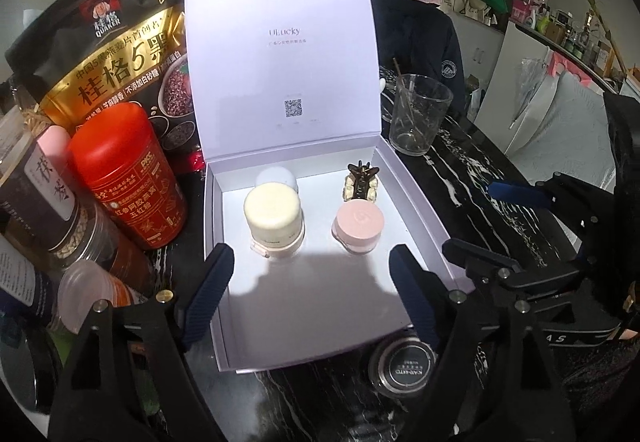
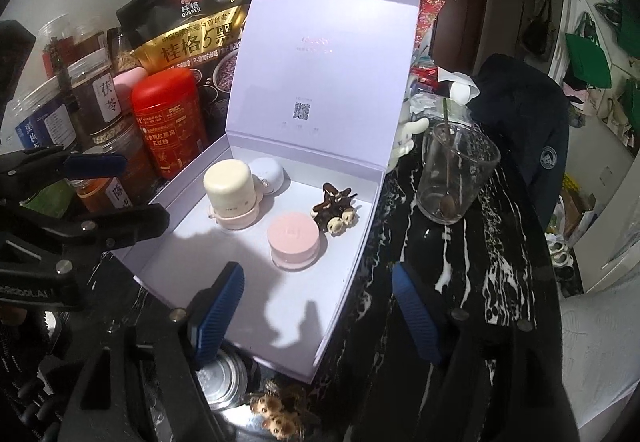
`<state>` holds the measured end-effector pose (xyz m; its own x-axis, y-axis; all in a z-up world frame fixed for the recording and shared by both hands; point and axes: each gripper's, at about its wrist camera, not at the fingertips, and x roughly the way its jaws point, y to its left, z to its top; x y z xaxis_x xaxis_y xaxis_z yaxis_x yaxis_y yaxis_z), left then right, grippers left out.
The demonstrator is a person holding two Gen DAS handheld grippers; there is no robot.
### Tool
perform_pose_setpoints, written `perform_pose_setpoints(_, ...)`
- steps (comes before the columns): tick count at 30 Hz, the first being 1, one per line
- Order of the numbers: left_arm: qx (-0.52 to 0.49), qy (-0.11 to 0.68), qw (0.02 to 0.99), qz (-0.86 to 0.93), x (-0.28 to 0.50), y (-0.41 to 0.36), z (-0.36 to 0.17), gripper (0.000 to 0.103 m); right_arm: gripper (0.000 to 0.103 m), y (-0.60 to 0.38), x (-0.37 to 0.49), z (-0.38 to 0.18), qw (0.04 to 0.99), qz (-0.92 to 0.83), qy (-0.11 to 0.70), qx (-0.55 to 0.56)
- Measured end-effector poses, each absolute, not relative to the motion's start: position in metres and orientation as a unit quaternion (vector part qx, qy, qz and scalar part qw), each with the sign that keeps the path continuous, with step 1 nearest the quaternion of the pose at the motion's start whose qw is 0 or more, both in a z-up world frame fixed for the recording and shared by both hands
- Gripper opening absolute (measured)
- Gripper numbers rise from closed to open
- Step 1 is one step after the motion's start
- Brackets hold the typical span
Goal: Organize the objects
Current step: 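Withdraw both open tools up and away from the white box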
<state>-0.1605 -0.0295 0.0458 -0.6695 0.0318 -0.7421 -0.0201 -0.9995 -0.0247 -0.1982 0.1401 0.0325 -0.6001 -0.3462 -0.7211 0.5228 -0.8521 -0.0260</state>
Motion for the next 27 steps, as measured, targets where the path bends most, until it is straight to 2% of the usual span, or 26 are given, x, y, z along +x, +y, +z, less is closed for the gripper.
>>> perform_pose_setpoints(7, -0.402, -0.01, 0.016, 0.916, -0.141, -0.023, 0.049, 0.085, 0.079, 0.149, -0.178, 0.035, 0.24, -0.89, 0.111, 0.373)
perform_pose_setpoints(27, -0.407, -0.02, 0.023, 0.913, -0.095, -0.013, 0.043, 0.085, 0.079, 0.163, -0.131, 0.029, 0.236, -0.887, 0.1, 0.383)
